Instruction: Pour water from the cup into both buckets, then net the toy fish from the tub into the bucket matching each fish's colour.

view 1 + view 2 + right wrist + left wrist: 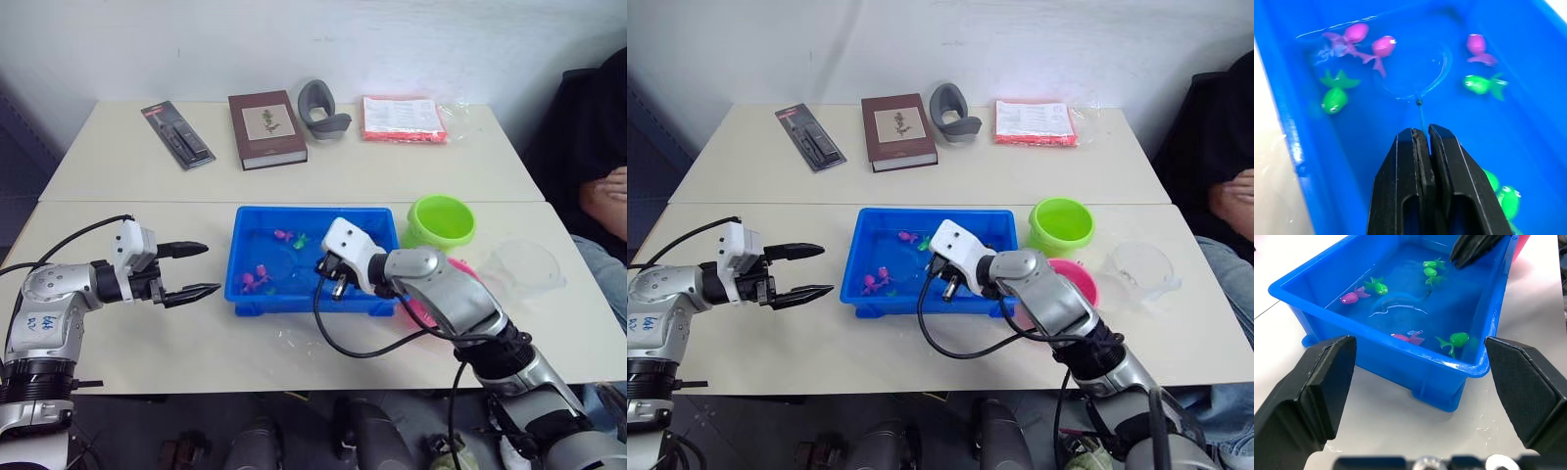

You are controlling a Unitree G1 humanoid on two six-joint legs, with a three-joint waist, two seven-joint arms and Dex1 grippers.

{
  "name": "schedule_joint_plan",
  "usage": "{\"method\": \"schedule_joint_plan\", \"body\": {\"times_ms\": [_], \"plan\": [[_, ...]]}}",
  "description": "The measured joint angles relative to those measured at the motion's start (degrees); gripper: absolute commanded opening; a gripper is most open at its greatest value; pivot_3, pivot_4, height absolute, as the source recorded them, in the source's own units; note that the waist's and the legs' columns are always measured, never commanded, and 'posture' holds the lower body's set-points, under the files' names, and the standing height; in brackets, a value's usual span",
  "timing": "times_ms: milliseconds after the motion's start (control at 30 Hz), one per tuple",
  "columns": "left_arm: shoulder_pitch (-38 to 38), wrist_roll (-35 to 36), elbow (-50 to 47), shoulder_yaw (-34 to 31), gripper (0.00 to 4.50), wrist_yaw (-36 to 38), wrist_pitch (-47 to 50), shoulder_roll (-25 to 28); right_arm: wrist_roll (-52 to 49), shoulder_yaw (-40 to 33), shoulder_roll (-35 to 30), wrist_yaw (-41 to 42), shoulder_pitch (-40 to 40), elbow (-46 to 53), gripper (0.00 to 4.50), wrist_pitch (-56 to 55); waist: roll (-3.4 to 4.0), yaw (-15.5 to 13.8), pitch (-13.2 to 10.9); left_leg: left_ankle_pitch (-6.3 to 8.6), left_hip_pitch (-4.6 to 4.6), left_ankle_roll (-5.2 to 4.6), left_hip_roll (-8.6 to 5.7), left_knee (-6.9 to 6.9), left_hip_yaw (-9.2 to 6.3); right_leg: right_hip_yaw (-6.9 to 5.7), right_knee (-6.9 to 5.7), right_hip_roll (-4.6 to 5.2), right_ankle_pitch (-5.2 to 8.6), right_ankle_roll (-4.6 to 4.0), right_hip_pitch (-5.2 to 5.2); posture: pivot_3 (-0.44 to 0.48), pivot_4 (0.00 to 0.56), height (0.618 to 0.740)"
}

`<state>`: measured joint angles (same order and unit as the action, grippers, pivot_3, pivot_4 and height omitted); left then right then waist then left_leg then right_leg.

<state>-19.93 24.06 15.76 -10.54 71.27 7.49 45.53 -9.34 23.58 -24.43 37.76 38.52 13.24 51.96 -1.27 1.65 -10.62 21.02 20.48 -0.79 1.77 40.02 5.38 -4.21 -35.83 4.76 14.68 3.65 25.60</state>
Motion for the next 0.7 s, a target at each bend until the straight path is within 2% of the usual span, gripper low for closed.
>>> {"method": "schedule_joint_plan", "body": {"times_ms": [267, 400, 700], "plan": [[0.0, 0.0, 0.0, 0.4, 4.49, 0.0, 0.0, 0.0, -6.0, -8.0, 2.2, -0.6, -2.7, 3.6, 0.0, 7.3, 0.01, 0.0, 0.0, 0.01, 0.01, 0.01, 0.01, -0.02, -0.03, 0.13, 0.02, 0.02, 0.0, -0.01, 0.0, 0.0, 0.15, 0.74], [-0.1, 0.0, 0.1, 0.4, 4.49, 0.0, 0.0, 0.0, -3.8, -5.7, -3.0, -0.7, -3.0, 4.3, 0.0, 6.2, 0.01, 0.0, 0.0, 0.02, 0.02, 0.0, -0.01, -0.03, -0.02, 0.15, 0.09, 0.05, 0.0, -0.01, 0.0, 0.0, 0.15, 0.74], [-0.8, -0.3, 0.6, 0.7, 4.49, 0.5, -0.2, 0.0, 0.5, 1.0, -1.6, -1.0, -0.5, 0.8, 0.0, 1.1, 0.03, 0.2, 0.0, 0.01, 0.05, 0.02, 0.01, -0.06, 0.0, 0.01, 0.08, -0.01, 0.0, -0.01, 0.04, 0.0, 0.15, 0.74]]}}
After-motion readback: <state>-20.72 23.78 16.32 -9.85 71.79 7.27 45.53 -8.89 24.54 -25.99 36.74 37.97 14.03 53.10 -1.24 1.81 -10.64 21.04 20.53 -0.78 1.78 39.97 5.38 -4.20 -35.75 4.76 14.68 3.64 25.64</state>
